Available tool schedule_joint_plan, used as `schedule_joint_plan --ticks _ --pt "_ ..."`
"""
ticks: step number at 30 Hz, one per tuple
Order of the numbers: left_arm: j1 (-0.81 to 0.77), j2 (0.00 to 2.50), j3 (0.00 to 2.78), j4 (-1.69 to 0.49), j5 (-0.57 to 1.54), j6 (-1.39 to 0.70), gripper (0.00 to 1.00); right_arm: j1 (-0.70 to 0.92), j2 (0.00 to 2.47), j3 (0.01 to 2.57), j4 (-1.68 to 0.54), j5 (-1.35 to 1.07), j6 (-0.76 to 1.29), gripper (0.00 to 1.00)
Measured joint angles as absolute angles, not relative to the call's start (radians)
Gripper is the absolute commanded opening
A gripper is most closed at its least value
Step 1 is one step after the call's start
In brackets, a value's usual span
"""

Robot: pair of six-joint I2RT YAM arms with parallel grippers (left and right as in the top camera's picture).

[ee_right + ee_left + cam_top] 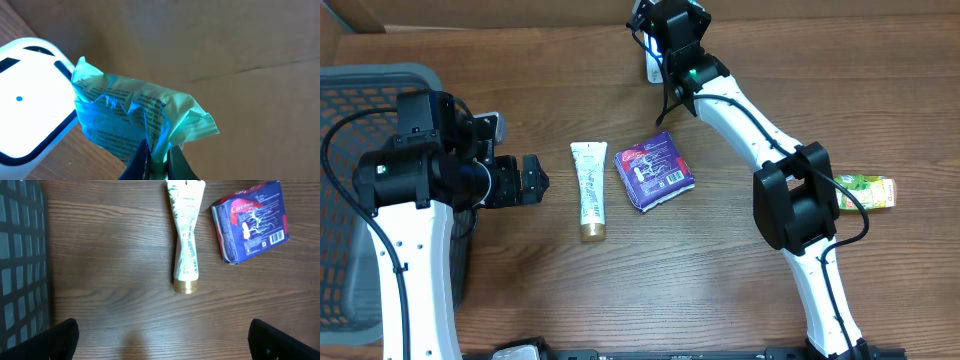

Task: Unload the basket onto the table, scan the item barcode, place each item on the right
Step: 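Raise the wipes pack to the scanner face with the right gripper, then move the wipes pack right and drop it beside the carton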

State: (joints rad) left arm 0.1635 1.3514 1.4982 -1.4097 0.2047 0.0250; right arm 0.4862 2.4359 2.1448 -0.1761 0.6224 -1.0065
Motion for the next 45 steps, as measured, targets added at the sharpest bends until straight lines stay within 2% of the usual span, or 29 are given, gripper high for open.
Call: schedule_joint_plan --ticks 8,13,17,21,23,24,27,32,37,43,45 --pt "0.163 1.351 1.498 -1.41 0.205 0.025 1.0 0.543 2.436 2.145 -0.204 0.721 -1.098 0.04" --pt "0.163 1.351 1.498 -1.41 0.205 0.025 1.0 0.58 2.378 2.142 -0.506 0.658 -1.053 0.04" --pt "0.163 1.351 1.498 -1.411 0.204 0.025 0.99 0.582 2.186 2.141 -0.706 0.507 -0.849 0.04" --pt "0.163 1.351 1.498 -1.41 0.205 0.025 0.99 0.577 1.979 2.141 -0.815 0.404 -0.65 0.04" --pt "0.163 1.351 1.498 -1.411 0.204 0.025 1.0 0.556 1.808 2.149 -0.932 0.353 -0.423 0.04" --pt "0.163 1.351 1.498 -1.41 0.205 0.025 1.0 0.549 1.784 2.152 -0.952 0.344 -0.385 0.04" --pt "0.163 1.351 1.498 -1.41 0.205 0.025 1.0 0.437 1.628 2.167 -1.217 0.33 -0.08 0.04" --pt "0.163 1.351 1.498 -1.41 0.205 0.025 1.0 0.128 1.63 2.149 -1.555 0.35 0.395 0.04" --pt "0.163 1.351 1.498 -1.41 0.205 0.025 1.0 -0.147 1.735 1.961 -1.491 0.297 0.585 0.04" --pt "0.163 1.351 1.498 -1.41 0.205 0.025 1.0 -0.316 1.874 1.674 -1.212 0.168 0.588 0.04" --pt "0.163 1.351 1.498 -1.41 0.205 0.025 1.0 -0.34 1.904 1.623 -1.148 0.12 0.565 0.15"
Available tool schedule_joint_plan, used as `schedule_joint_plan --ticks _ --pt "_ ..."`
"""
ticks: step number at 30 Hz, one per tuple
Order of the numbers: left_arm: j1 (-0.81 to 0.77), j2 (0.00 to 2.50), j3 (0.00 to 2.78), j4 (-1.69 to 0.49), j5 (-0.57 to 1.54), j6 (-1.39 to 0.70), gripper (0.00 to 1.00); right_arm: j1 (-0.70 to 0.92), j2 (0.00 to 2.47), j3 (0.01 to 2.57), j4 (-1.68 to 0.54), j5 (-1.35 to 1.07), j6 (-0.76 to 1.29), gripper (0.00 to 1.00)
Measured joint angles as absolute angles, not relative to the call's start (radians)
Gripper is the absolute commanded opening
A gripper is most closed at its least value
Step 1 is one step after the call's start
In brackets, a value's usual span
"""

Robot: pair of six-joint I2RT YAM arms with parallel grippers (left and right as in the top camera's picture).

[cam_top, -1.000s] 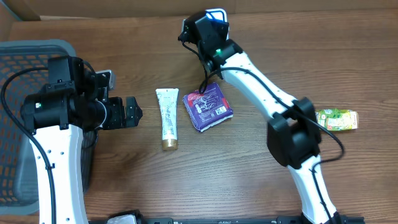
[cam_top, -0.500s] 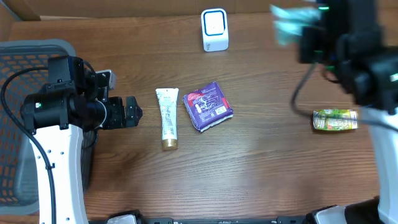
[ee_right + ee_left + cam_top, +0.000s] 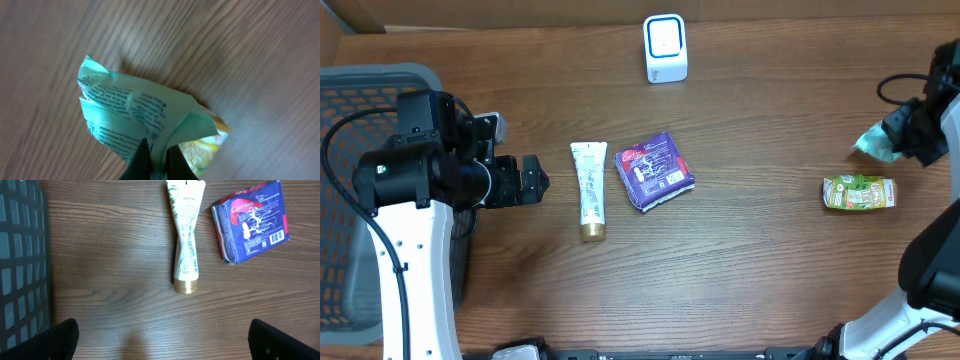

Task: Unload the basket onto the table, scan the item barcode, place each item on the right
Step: 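Move the wipes pack right and drop it beside the carton, then reach the right gripper to the purple pad pack and grasp it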

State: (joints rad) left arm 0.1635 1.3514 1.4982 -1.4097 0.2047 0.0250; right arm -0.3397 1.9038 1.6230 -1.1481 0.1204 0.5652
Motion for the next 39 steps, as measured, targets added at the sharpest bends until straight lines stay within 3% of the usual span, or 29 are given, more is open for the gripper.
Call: schedule_joint_plan --ticks 1,2,6,10,18,25,34,39 --pt "0.163 1.351 1.498 -1.41 0.205 0.025 1.0 -0.343 1.913 1.607 -1.124 0.097 0.549 0.31" --pt "0.163 1.351 1.498 -1.41 0.204 0.025 1.0 -0.343 1.916 1.604 -1.114 0.081 0.542 0.41" --pt "0.163 1.351 1.498 -1.41 0.205 0.025 1.0 -0.339 1.915 1.604 -1.099 0.046 0.522 0.61" --pt "0.163 1.351 1.498 -1.41 0.205 0.025 1.0 -0.339 1.915 1.606 -1.115 0.001 0.505 0.57" --pt "0.163 1.351 1.498 -1.41 0.205 0.025 1.0 -0.297 1.91 1.821 -1.28 -0.336 0.316 0.56" --pt "0.163 1.351 1.498 -1.41 0.204 0.025 1.0 0.113 1.888 1.852 -1.315 -0.424 0.259 0.54" --pt "0.163 1.351 1.498 -1.409 0.204 0.025 0.99 0.568 1.884 1.553 -0.891 -0.441 0.474 0.37" --pt "0.163 1.351 1.498 -1.41 0.205 0.025 1.0 0.688 1.884 1.409 -0.649 -0.4 0.578 0.13"
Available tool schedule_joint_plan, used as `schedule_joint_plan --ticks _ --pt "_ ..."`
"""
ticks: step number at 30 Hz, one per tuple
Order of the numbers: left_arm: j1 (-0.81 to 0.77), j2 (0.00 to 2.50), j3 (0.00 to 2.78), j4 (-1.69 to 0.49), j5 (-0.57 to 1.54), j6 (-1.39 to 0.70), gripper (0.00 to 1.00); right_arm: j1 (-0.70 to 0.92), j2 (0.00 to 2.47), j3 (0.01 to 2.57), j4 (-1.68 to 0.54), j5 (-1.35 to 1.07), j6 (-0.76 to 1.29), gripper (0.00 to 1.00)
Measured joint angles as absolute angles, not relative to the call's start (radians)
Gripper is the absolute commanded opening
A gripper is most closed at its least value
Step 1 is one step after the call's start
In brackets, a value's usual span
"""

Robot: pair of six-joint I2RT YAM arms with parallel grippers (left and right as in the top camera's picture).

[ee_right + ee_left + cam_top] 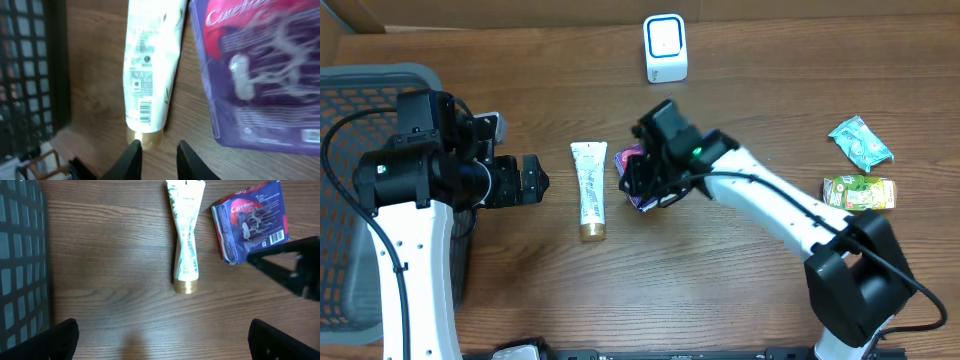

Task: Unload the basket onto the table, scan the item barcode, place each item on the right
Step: 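Reach the right gripper to the purple pad pack and grasp it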

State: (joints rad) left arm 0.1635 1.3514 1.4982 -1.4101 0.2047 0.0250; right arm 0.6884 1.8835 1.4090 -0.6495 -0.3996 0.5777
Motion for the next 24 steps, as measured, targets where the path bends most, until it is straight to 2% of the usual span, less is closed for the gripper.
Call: schedule_joint_plan --ticks 6,16,18,24 --pt "0.163 1.351 1.498 -1.41 0.205 0.025 1.0 0.739 1.883 1.316 -0.471 -0.315 0.623 0.08" --pt "0.163 1.351 1.498 -1.41 0.205 0.025 1.0 0.813 1.891 1.251 -0.376 -0.125 0.628 0.06" --pt "0.163 1.351 1.498 -1.41 0.205 0.025 1.0 0.813 1.905 1.251 -0.386 -0.109 0.629 0.05" --pt "0.163 1.351 1.498 -1.41 0.205 0.025 1.0 0.771 1.929 1.249 -0.607 -0.057 0.625 0.04"
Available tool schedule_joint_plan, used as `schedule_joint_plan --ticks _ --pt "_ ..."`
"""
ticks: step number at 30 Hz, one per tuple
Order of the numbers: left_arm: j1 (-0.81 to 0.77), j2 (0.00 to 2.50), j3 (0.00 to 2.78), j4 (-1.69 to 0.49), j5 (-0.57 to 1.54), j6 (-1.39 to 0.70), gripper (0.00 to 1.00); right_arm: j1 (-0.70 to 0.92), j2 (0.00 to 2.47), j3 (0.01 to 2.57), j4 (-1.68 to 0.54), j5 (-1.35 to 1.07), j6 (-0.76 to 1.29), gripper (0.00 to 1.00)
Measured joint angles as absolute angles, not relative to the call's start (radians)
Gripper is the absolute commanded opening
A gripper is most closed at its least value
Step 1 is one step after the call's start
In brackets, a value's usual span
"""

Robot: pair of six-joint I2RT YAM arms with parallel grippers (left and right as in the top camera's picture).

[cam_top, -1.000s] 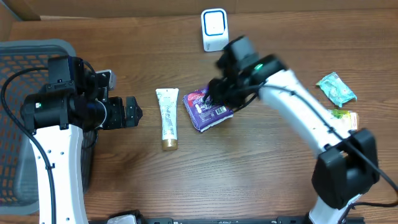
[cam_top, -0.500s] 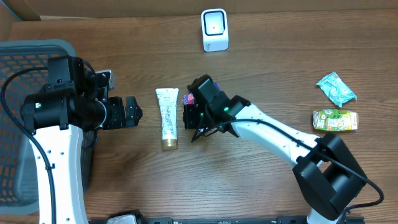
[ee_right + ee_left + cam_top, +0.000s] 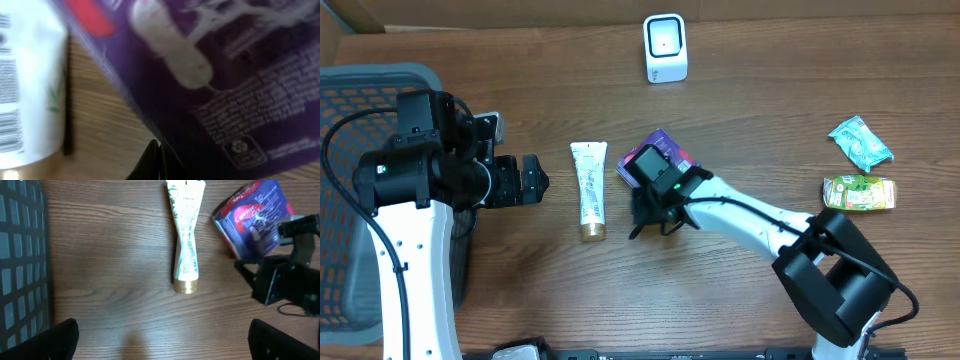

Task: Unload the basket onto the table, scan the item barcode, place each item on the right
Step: 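Reach the right gripper to the purple pad pack and grasp it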

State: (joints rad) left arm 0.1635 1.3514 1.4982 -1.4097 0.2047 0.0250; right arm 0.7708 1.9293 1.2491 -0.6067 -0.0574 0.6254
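Note:
The purple Carefree package lies mid-table and is tipped up at one side; it also shows in the left wrist view and fills the right wrist view. My right gripper is shut on its near edge, fingertips together. The white scanner stands at the far edge. A white tube with a gold cap lies left of the package. Left of the tube, my left gripper hovers open and holds nothing.
A dark mesh basket sits at the left edge, under the left arm. A green packet and a green and yellow box lie at the far right. Cardboard walls border the table's back.
My right gripper was open over the purple package and the tube. It is now shut on the package's near edge, and the package has tipped up. The left arm has not moved.
My right gripper first held the green packet up at the scanner. Later it had the packet at the table's right side, by the green box. Then the packet lay there and the gripper was open over the purple package, which it now grips.

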Motion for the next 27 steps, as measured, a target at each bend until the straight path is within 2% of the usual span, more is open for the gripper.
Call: schedule_joint_plan --ticks 5,9,10,11,12,14,15,18,22,27 --pt "0.163 1.351 1.498 -1.41 0.205 0.025 1.0 0.551 1.925 1.249 -0.71 -0.017 0.625 0.05" --pt "0.163 1.351 1.498 -1.41 0.205 0.025 1.0 0.366 1.917 1.249 -0.659 -0.008 0.646 0.15" --pt "0.163 1.351 1.498 -1.41 0.205 0.025 1.0 0.302 1.916 1.249 -0.628 -0.053 0.659 0.27" --pt "0.163 1.351 1.498 -1.41 0.205 0.025 1.0 0.258 1.916 1.249 -0.606 -0.096 0.662 0.5" --pt "0.163 1.351 1.498 -1.41 0.205 0.025 1.0 0.217 1.915 1.249 -0.599 -0.163 0.665 0.6" --pt "0.163 1.351 1.498 -1.41 0.205 0.025 1.0 0.171 1.914 1.249 -0.604 -0.31 0.664 0.71" --pt "0.163 1.351 1.498 -1.41 0.204 0.025 1.0 0.169 1.914 1.249 -0.608 -0.364 0.666 0.76" --pt "0.163 1.351 1.498 -1.41 0.205 0.025 1.0 0.194 1.914 1.249 -0.648 -0.455 0.677 0.79" --pt "0.163 1.351 1.498 -1.41 0.204 0.025 1.0 0.301 1.914 1.249 -0.643 -0.496 0.748 0.96" --pt "0.163 1.351 1.498 -1.409 0.205 0.025 1.0 0.471 1.914 1.249 -0.563 -0.298 0.959 0.97"
